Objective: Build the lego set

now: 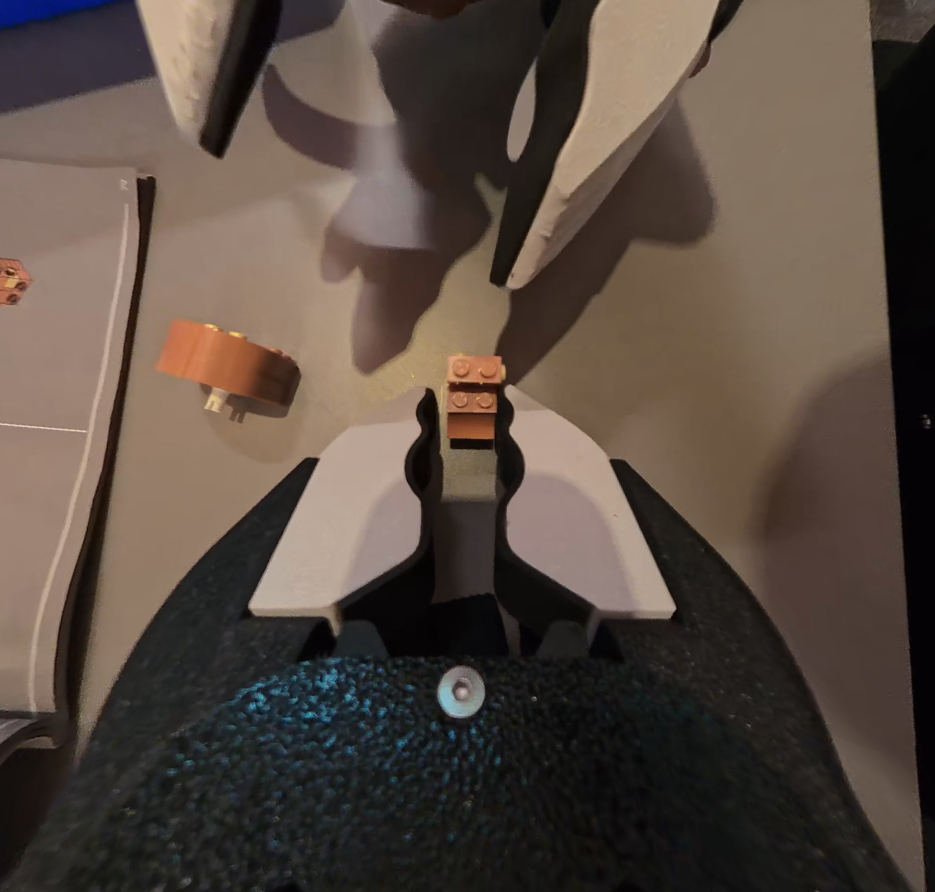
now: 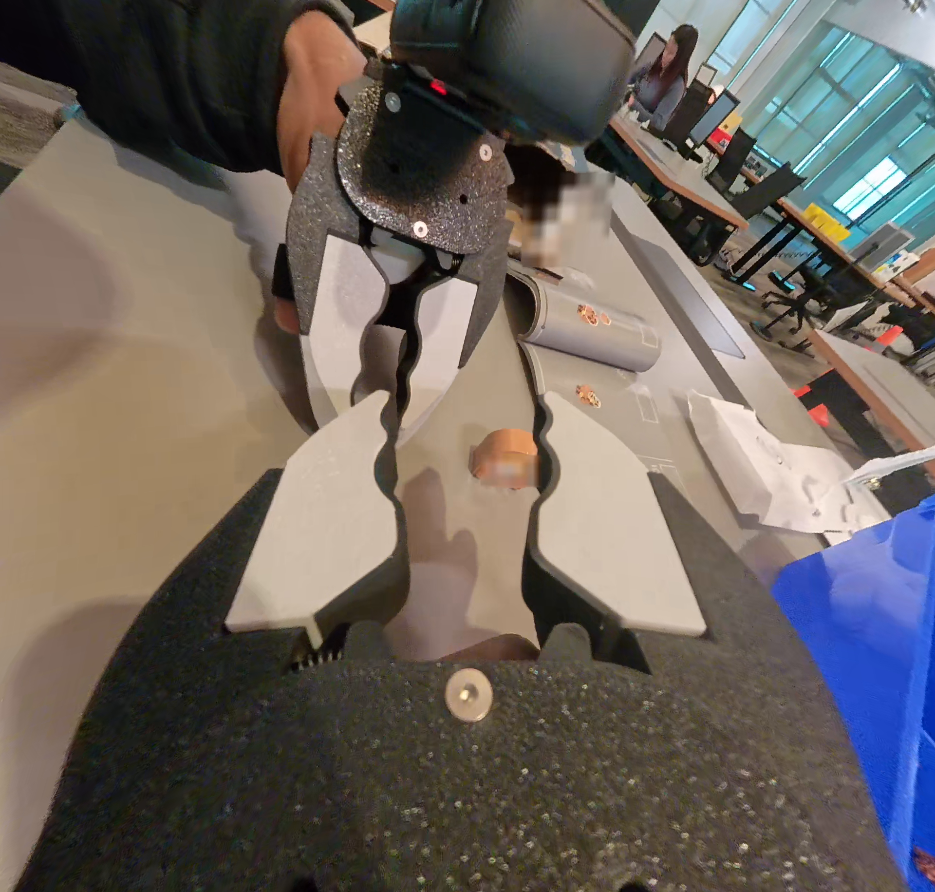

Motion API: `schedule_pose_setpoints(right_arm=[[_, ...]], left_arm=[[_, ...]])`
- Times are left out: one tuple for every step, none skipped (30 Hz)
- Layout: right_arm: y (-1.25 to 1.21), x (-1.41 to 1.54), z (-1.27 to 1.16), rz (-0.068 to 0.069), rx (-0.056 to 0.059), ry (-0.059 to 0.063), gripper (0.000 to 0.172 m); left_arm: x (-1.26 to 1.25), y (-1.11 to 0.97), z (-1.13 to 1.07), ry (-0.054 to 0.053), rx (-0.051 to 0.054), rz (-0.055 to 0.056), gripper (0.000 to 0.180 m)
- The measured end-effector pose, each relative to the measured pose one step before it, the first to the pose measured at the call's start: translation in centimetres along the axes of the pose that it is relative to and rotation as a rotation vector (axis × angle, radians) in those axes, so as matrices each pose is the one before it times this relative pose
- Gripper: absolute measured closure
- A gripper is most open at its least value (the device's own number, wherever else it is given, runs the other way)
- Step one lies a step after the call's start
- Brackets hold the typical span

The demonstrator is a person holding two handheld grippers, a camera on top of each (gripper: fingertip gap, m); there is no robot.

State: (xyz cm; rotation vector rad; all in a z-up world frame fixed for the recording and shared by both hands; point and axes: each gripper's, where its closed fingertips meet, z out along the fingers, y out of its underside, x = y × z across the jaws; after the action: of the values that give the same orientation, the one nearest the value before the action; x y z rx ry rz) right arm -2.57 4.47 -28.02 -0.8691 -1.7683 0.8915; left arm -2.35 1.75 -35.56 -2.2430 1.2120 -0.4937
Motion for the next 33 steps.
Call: schedule_pose_setpoints(right_arm=[[0.133, 0.164, 0.032, 0.0111, -0.0045, 0.0055, 0.121], [0.111, 0.179, 0.02, 0.0093, -0.0054, 0.0054, 0.122], [0.109, 0.167, 0.012, 0.0087, -0.0053, 0.0044, 0.122], [0.07, 0.104, 0.003, 0.0054, -0.0033, 0.0028, 0.123], [0.006, -0.069, -0.009, 0.0018, 0.0028, -0.0058, 0.124], [0.057, -0.118, 0.031, 0.0014, -0.003, -0.0067, 0.125], [0.112, -0.245, 0.076, -0.0003, -0.0076, -0.0136, 0.125], [0.114, -0.408, 0.102, -0.0012, -0.0089, -0.0226, 0.125], [0.197, -0.442, 0.144, -0.0008, -0.0149, -0.0221, 0.127], [0.227, -0.459, 0.174, -0.0019, -0.0183, -0.0222, 0.127], [0.219, -0.479, 0.187, -0.004, -0.0181, -0.0221, 0.128], [0.178, -0.415, 0.188, -0.005, -0.0165, -0.0166, 0.129], [0.158, -0.317, 0.193, -0.0068, -0.0156, -0.0094, 0.129], [0.13, -0.304, 0.166, -0.0069, -0.0147, -0.0102, 0.131], [0.13, -0.314, 0.161, -0.0029, -0.0152, -0.0128, 0.132], [0.096, -0.203, 0.154, 0.0012, -0.0125, -0.0069, 0.132], [0.091, -0.151, 0.138, 0.0046, -0.0112, -0.0054, 0.133], [0.075, -0.193, 0.118, 0.0062, -0.0084, -0.0097, 0.134], [0.06, -0.108, 0.089, 0.006, -0.0062, -0.0054, 0.135], [0.044, -0.131, 0.066, 0.0043, -0.003, -0.0076, 0.135], [0.053, -0.063, 0.04, 0.0033, -0.0026, -0.0044, 0.136], [0.066, -0.063, 0.027, 0.0022, -0.003, -0.0054, 0.136], [0.057, -0.007, 0.017, 0.0028, -0.0014, -0.0026, 0.136], [0.018, -0.035, -0.003, 0.0043, 0.0006, -0.0045, 0.136], [0.058, -0.039, -0.01, 0.005, -0.0014, -0.0059, 0.136], [0.07, -0.011, -0.007, 0.0019, -0.0025, -0.0039, 0.136], [0.091, 0.009, -0.027, -0.0008, -0.0027, -0.0025, 0.136], [0.088, 0.007, -0.038, -0.0015, -0.0019, -0.0024, 0.135], [0.054, 0.038, -0.072, -0.0011, 0.0012, -0.0008, 0.135], [-0.008, 0.059, -0.083, 0.0009, 0.0046, 0.0, 0.134], [-0.048, 0.09, -0.107, 0.005, 0.0073, 0.001, 0.134], [-0.051, 0.147, -0.102, 0.0101, 0.0069, 0.003, 0.133], [-0.047, 0.137, -0.109, 0.0107, 0.0079, 0.0028, 0.133]], left_arm=[[-0.034, 0.007, -0.013, 0.0005, 0.0047, -0.0048, 0.157], [-0.042, -0.013, -0.037, -0.0008, 0.0055, -0.0037, 0.157], [-0.002, -0.028, -0.063, 0.0009, 0.0061, -0.0004, 0.157], [-0.01, -0.061, -0.082, -0.0013, 0.0087, -0.0003, 0.157], [0.008, -0.053, -0.085, 0.0, 0.0071, -0.0008, 0.157], [0.04, -0.013, -0.054, 0.0017, 0.0036, -0.0008, 0.157], [0.033, 0.023, -0.047, 0.0011, 0.0009, 0.0004, 0.157], [0.005, 0.007, -0.03, -0.003, 0.0009, 0.0024, 0.157], [0.039, 0.02, -0.021, -0.0012, -0.0004, 0.0054, 0.157], [0.032, 0.027, -0.009, -0.0024, -0.0014, 0.0056, 0.157], [0.003, 0.025, -0.008, -0.004, -0.0017, 0.0054, 0.157], [-0.004, 0.007, 0.003, -0.0048, -0.0008, 0.0058, 0.157], [0.01, -0.015, 0.0, -0.004, 0.0015, 0.0069, 0.157], [0.019, -0.045, -0.01, -0.0028, 0.0034, 0.0054, 0.158], [0.008, -0.073, -0.024, -0.0015, 0.0055, 0.0027, 0.161], [0.001, -0.135, -0.024, -0.0018, 0.0088, 0.0034, 0.164], [-0.008, -0.113, -0.014, -0.0026, 0.008, 0.0029, 0.164], [-0.038, -0.084, 0.0, -0.0025, 0.0047, 0.0021, 0.164], [-0.049, -0.068, 0.015, -0.0039, 0.0043, 0.0029, 0.164], [-0.039, -0.078, 0.021, -0.0037, 0.0049, 0.0038, 0.164], [0.037, -0.045, 0.053, 0.0009, 0.0033, 0.0049, 0.164], [0.054, -0.032, 0.057, 0.0019, 0.0027, 0.0044, 0.164], [0.056, -0.037, 0.059, 0.0029, 0.0033, 0.0038, 0.164], [0.076, -0.034, 0.078, 0.0039, 0.0045, 0.0042, 0.164], [0.045, -0.027, 0.097, 0.0036, 0.0048, 0.0018, 0.164], [0.077, -0.026, 0.092, 0.0061, 0.0054, -0.0009, 0.164], [0.098, -0.073, 0.063, 0.0085, 0.0088, -0.0022, 0.164], [0.081, -0.035, 0.027, 0.0088, 0.006, -0.002, 0.164], [0.023, -0.017, -0.029, 0.006, 0.0052, -0.0003, 0.163], [0.017, -0.06, -0.135, 0.0075, 0.0087, 0.0012, 0.161], [0.081, -0.2, -0.282, 0.0144, 0.0198, -0.002, 0.159], [0.062, -0.347, -0.455, 0.0178, 0.0304, -0.0077, 0.158], [0.03, -0.448, -0.6, 0.02, 0.037, -0.0104, 0.157]])
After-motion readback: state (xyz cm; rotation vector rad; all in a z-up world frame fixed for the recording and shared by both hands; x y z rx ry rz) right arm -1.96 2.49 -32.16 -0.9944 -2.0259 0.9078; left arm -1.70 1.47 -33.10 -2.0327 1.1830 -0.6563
